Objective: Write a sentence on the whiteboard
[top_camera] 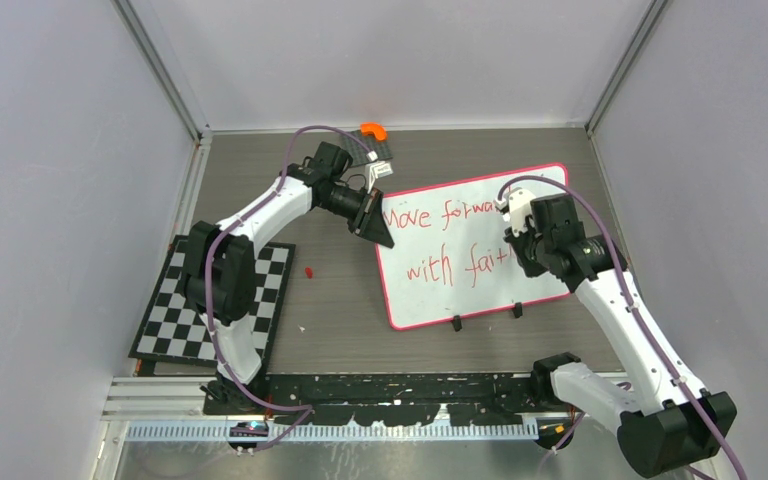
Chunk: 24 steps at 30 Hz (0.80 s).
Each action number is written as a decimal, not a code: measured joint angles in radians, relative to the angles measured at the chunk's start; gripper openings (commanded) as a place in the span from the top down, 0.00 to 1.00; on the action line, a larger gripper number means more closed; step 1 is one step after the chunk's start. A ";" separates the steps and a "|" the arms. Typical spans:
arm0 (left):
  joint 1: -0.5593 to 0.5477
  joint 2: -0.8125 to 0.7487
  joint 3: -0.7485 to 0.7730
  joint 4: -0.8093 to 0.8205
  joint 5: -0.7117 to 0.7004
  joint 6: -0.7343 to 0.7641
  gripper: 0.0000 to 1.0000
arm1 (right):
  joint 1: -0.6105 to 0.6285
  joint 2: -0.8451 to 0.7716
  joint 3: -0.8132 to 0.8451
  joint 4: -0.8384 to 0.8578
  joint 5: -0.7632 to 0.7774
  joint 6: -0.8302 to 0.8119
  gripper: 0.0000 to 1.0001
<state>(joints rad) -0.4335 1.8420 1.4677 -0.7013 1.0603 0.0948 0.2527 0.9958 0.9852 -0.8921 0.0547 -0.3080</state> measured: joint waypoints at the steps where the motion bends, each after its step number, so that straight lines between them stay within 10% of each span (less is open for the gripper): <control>1: 0.000 0.000 0.000 0.000 0.000 0.000 1.00 | 0.000 -0.006 -0.009 -0.003 -0.001 0.001 1.00; 24: 0.000 0.000 0.000 0.000 0.000 0.000 1.00 | -0.002 0.023 0.025 -0.010 0.013 -0.001 1.00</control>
<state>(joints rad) -0.4335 1.8420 1.4677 -0.7017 1.0603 0.0948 0.2508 1.0183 1.0100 -0.9024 0.0681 -0.3092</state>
